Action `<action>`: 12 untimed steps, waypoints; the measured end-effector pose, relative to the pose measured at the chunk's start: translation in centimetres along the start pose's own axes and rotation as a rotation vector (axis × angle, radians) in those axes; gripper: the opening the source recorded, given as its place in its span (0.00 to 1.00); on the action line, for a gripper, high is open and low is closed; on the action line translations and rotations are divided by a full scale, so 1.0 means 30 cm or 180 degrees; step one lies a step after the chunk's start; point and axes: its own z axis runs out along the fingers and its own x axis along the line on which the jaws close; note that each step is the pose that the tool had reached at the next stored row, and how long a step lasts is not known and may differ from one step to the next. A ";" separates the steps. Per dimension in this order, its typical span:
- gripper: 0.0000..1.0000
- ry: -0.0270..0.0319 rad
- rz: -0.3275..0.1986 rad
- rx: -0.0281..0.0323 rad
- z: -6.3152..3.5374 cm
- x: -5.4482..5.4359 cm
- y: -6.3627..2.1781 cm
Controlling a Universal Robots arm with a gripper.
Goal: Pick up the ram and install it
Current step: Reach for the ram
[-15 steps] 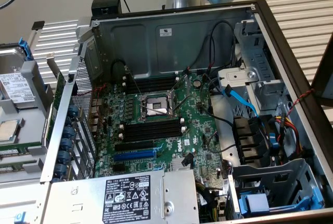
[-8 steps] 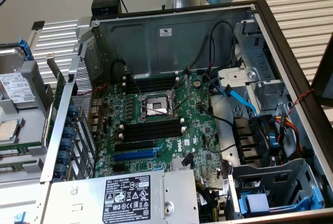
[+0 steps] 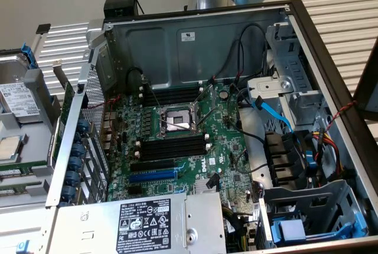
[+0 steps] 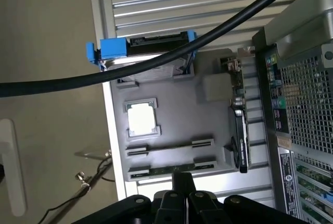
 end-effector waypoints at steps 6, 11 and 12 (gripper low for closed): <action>0.11 0.0001 -0.0011 0.0000 0.000 0.035 0.008; 0.11 0.0003 -0.0018 0.0000 0.000 0.040 0.008; 0.11 0.0003 -0.0018 0.0000 0.000 0.041 0.008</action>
